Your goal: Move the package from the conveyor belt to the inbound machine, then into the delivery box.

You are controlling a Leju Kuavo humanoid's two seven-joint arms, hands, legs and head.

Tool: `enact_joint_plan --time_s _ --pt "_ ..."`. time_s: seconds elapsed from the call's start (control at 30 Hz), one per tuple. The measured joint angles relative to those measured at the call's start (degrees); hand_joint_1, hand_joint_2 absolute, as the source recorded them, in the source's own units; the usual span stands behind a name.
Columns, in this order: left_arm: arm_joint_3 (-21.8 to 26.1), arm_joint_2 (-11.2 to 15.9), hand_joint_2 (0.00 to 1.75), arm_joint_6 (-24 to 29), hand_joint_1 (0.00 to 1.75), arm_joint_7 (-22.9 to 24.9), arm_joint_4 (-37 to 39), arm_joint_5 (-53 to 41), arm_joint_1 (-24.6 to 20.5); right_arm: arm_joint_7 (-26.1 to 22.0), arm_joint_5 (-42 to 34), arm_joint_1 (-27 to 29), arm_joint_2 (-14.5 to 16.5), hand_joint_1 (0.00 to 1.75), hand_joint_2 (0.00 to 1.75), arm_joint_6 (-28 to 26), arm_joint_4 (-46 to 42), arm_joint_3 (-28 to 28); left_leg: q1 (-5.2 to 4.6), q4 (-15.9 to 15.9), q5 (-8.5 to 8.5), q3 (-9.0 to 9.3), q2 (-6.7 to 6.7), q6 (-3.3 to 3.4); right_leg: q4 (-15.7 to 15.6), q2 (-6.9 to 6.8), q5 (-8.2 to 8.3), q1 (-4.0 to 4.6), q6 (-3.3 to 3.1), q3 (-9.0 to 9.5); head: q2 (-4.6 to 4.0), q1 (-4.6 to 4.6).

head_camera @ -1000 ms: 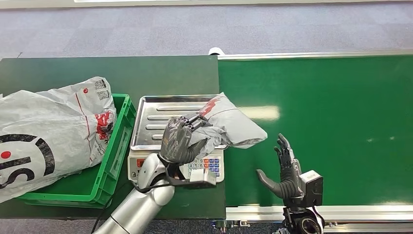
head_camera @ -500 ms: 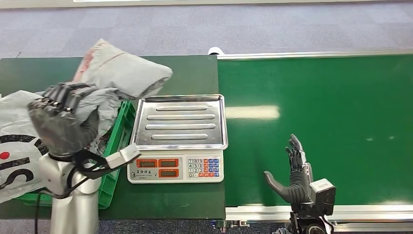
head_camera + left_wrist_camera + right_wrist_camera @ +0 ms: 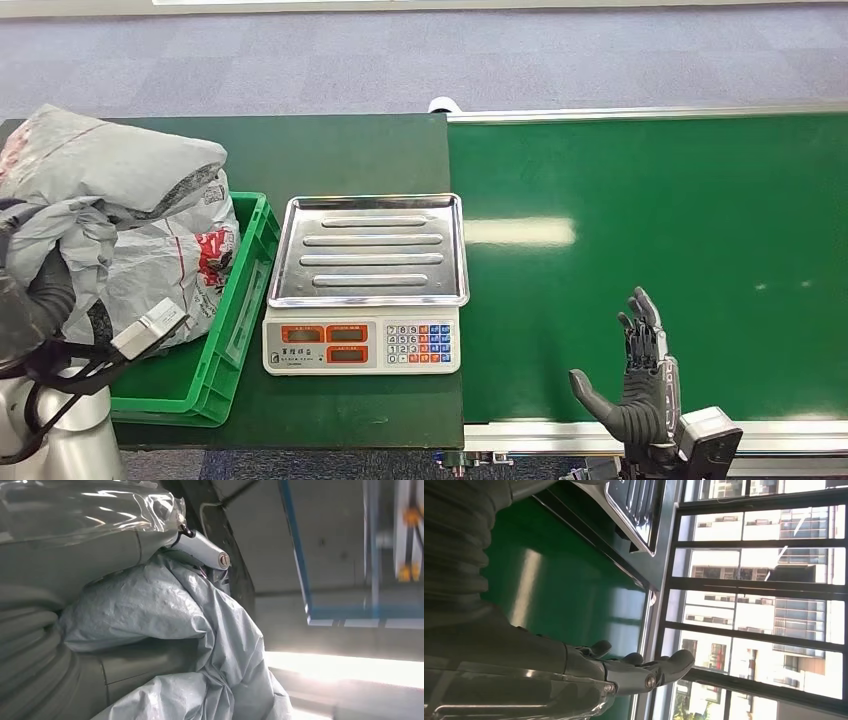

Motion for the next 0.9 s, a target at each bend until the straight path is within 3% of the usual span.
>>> enact_joint_plan --time_s 0.07,0.13,0.27,0.33,0.43,0.53,0.73,0.87,0.9 --pt "2.3 0.1 1.75 -0.1 1.75 1.5 2.2 -2.0 0.0 -0.1 0.1 0.7 0.1 0.00 1.75 0.0 -0.9 -0.4 0.01 0.0 0.00 0.00 0.01 0.00 0.0 0.00 0.00 0.01 0.00 -0.01 0.00 -0.01" --pt "3.3 1.0 1.75 -0.2 1.75 8.0 5.6 -4.8 0.0 0.0 0.4 1.3 0.2 0.00 1.75 0.0 -1.8 -0.7 0.01 0.0 0.00 0.00 0.00 0.00 0.0 0.01 0.00 0.01 0.00 -0.01 0.00 0.01" --pt "1.3 7.6 1.75 -6.1 1.75 33.0 15.1 -10.0 1.2 0.5 0.7 1.7 0.5 0.00 1.75 0.1 -2.8 -1.0 0.03 0.0 -0.03 0.07 0.19 -0.05 0.0 0.15 0.00 0.05 -0.02 0.00 0.00 -0.01" --pt "-0.6 11.8 1.75 -12.3 1.75 40.7 19.6 -9.5 2.2 0.8 0.7 1.8 0.5 0.00 1.75 0.2 -2.8 -1.2 0.04 0.0 -0.04 0.10 0.20 -0.06 0.0 0.17 -0.01 0.06 -0.03 0.00 0.00 0.00" --pt "-4.0 16.3 1.75 -22.8 1.75 42.9 25.5 -7.5 3.2 1.2 0.7 1.7 0.5 0.00 1.75 0.6 -2.8 -1.8 0.03 0.0 -0.04 0.11 0.15 -0.06 0.0 0.12 -0.03 0.04 -0.04 0.04 0.00 0.02" --pt "-8.3 19.0 1.75 -31.3 1.75 43.5 30.9 -6.0 3.6 2.1 0.7 1.5 0.7 0.00 1.75 1.6 -2.7 -2.5 0.01 0.0 -0.08 0.18 0.20 -0.10 0.0 0.18 -0.03 0.03 -0.05 0.13 0.00 0.03" --pt "-13.7 22.4 1.75 -40.2 1.75 45.8 39.0 -5.1 1.4 3.3 2.1 0.8 1.7 0.00 1.75 2.8 -1.8 -3.6 -0.01 -0.3 -0.39 0.86 0.19 -0.12 0.0 0.19 -0.20 0.00 -0.24 0.97 0.00 0.02" --pt "-15.0 23.8 1.75 -42.3 1.75 45.8 42.0 -4.7 -0.3 3.5 2.3 0.6 2.0 0.00 1.75 2.9 -1.2 -3.6 -0.07 -0.7 -0.95 2.02 0.12 -0.25 -0.1 0.16 -0.67 -0.10 -0.54 2.14 -0.01 -0.01" --pt "-15.2 24.0 1.75 -42.4 1.61 45.8 42.5 -4.7 -0.5 3.5 2.3 0.6 2.1 0.00 1.75 2.9 -1.1 -3.6 -0.06 -0.7 -1.03 2.28 0.13 -0.27 -0.1 0.16 -0.75 -0.10 -0.59 2.37 0.00 0.00"
